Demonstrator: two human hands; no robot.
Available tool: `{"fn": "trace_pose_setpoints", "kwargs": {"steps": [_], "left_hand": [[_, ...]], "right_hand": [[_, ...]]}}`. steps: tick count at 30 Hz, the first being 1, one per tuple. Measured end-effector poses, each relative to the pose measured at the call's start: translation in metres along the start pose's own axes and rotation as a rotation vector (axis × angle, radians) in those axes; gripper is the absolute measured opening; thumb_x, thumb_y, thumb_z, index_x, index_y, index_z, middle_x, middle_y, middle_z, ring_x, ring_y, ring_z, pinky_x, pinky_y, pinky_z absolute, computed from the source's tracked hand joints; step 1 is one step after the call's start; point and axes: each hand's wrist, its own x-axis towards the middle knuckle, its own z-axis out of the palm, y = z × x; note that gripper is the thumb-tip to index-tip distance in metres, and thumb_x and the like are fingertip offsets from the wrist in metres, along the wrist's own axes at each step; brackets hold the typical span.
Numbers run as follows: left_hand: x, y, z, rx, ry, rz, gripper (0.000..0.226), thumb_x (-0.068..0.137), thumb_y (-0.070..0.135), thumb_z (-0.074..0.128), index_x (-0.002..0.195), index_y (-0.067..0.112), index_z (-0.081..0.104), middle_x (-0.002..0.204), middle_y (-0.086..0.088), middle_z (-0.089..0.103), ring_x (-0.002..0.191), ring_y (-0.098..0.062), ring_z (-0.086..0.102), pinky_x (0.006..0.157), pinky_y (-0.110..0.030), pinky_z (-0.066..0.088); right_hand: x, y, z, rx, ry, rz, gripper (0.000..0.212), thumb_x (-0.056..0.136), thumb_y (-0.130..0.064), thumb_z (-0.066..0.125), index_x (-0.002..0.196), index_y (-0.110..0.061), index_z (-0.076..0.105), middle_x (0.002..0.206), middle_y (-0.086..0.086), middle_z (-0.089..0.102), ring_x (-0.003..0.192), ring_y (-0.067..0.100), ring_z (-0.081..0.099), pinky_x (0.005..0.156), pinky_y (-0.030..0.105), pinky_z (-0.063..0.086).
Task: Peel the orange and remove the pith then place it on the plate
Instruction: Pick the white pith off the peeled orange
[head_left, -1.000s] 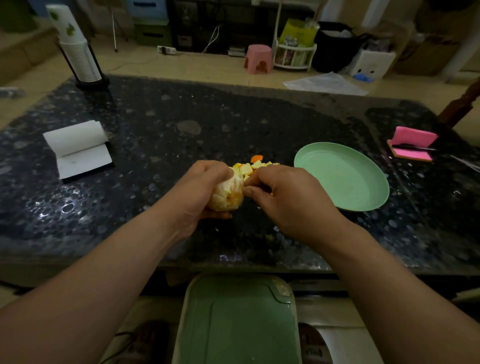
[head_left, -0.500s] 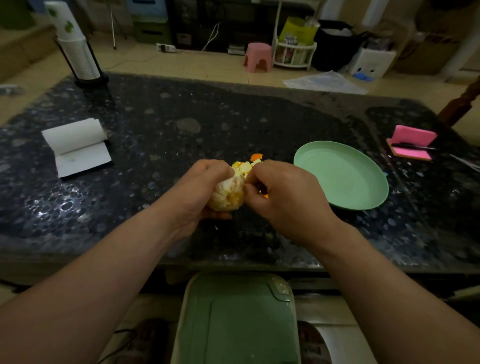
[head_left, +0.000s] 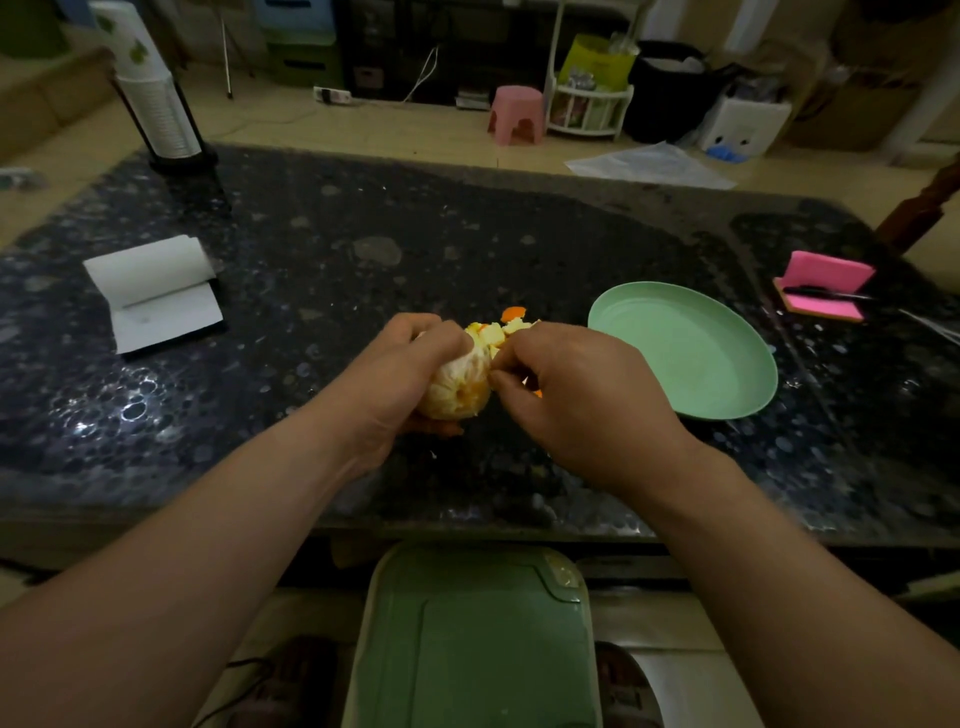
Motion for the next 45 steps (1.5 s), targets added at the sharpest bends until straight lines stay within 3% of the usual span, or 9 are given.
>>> {"fn": "trace_pose_setpoints", "kwargs": {"steps": [4,6,12,18,21,24,28,36,45], "left_hand": [[-0.001,0.000,0.003,0.014,0.007,-0.001,0.050,0.081,0.045,0.071,0.125,0.026,0.058,0.125,-0.010,0.064,0.100,-0.028,0.072,0.063,-0.036,0.059],[-0.002,0.001,0.004,0.010,-0.002,0.005,0.041,0.090,0.040,0.069,0.126,0.025,0.058,0.125,-0.011,0.064,0.099,-0.028,0.071,0.064,-0.036,0.059],[-0.006,0.003,-0.001,-0.063,-0.049,-0.015,0.028,0.099,0.032,0.061,0.126,0.025,0.062,0.123,-0.010,0.070,0.091,-0.026,0.074,0.062,-0.037,0.060],[-0.009,0.007,-0.004,-0.163,-0.100,-0.081,0.035,0.102,0.036,0.056,0.127,0.015,0.066,0.101,-0.014,0.080,0.081,-0.030,0.077,0.057,-0.031,0.058],[-0.007,0.006,-0.004,-0.161,-0.114,-0.072,0.040,0.100,0.045,0.061,0.129,0.017,0.066,0.108,-0.015,0.080,0.084,-0.032,0.077,0.057,-0.031,0.058],[-0.006,0.005,-0.003,-0.144,-0.115,-0.065,0.057,0.088,0.055,0.067,0.130,0.016,0.067,0.104,-0.014,0.080,0.080,-0.030,0.076,0.057,-0.029,0.057],[-0.003,0.004,-0.003,-0.114,-0.107,-0.043,0.073,0.076,0.063,0.070,0.131,0.015,0.068,0.101,-0.011,0.080,0.081,-0.025,0.076,0.062,-0.030,0.058],[-0.002,0.002,0.000,-0.043,-0.040,0.009,0.069,0.069,0.068,0.073,0.119,0.021,0.069,0.098,-0.003,0.079,0.080,-0.016,0.076,0.064,-0.031,0.058],[-0.003,0.002,0.003,0.007,-0.011,0.042,0.066,0.068,0.068,0.074,0.114,0.021,0.070,0.092,0.000,0.079,0.073,-0.012,0.075,0.057,-0.027,0.056]], "right_hand": [[0.001,-0.008,0.003,-0.043,0.056,0.005,0.016,0.091,-0.024,0.068,0.078,-0.020,0.060,0.074,-0.004,0.058,0.066,0.018,0.051,0.052,0.034,0.040],[0.002,-0.010,0.005,-0.044,0.072,0.029,0.018,0.089,-0.023,0.069,0.077,-0.021,0.057,0.074,-0.005,0.056,0.066,0.017,0.048,0.053,0.032,0.035],[0.002,0.003,0.001,0.119,0.054,0.161,0.015,0.094,-0.030,0.068,0.082,-0.025,0.061,0.077,-0.008,0.059,0.071,0.012,0.054,0.059,0.036,0.048],[0.002,0.016,0.002,0.282,-0.015,0.313,0.012,0.104,-0.028,0.060,0.111,-0.030,0.069,0.089,-0.011,0.071,0.072,0.008,0.062,0.066,0.038,0.053],[0.003,0.015,0.004,0.300,0.009,0.344,0.010,0.104,-0.035,0.063,0.099,-0.029,0.069,0.084,-0.009,0.071,0.074,0.012,0.065,0.070,0.044,0.057],[0.006,0.012,0.001,0.309,0.025,0.338,0.008,0.102,-0.026,0.066,0.106,-0.031,0.070,0.099,-0.012,0.069,0.088,0.008,0.063,0.078,0.037,0.056],[0.005,0.002,-0.007,0.515,0.002,0.294,0.005,0.097,-0.033,0.074,0.096,-0.035,0.069,0.089,-0.014,0.071,0.085,0.004,0.067,0.073,0.023,0.054],[0.000,-0.001,-0.004,0.351,0.000,0.204,0.007,0.098,-0.034,0.074,0.098,-0.027,0.076,0.085,-0.013,0.073,0.077,0.005,0.067,0.072,0.038,0.058],[0.000,-0.002,-0.007,0.207,-0.038,0.139,0.012,0.101,-0.036,0.070,0.100,-0.027,0.078,0.083,-0.011,0.072,0.072,0.008,0.061,0.064,0.031,0.049]]}}
